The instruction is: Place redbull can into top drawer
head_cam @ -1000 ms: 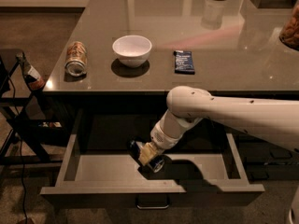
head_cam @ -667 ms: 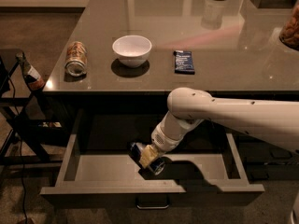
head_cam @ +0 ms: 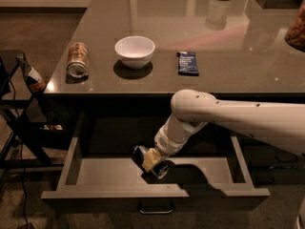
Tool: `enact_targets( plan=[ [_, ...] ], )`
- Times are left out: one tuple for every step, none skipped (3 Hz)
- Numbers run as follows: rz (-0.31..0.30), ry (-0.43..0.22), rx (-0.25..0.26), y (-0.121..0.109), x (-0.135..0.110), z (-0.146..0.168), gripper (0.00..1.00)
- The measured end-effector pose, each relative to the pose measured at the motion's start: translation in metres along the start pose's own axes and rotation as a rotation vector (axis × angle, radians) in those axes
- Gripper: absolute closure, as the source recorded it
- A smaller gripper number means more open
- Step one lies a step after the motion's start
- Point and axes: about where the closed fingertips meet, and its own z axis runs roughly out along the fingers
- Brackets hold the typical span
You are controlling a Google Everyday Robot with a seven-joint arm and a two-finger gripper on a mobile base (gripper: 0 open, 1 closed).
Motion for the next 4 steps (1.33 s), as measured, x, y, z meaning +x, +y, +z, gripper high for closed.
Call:
enact_targets(
  plan=[
    [0.0,0.0,0.0,0.0,0.0,0.0,0.34],
    [0.0,0.0,0.0,0.0,0.0,0.0,0.11],
    [0.0,0.0,0.0,0.0001,0.0,0.0001,0.0],
    [0.0,0.0,0.0,0.0001,0.0,0.0001,0.0]
  ],
)
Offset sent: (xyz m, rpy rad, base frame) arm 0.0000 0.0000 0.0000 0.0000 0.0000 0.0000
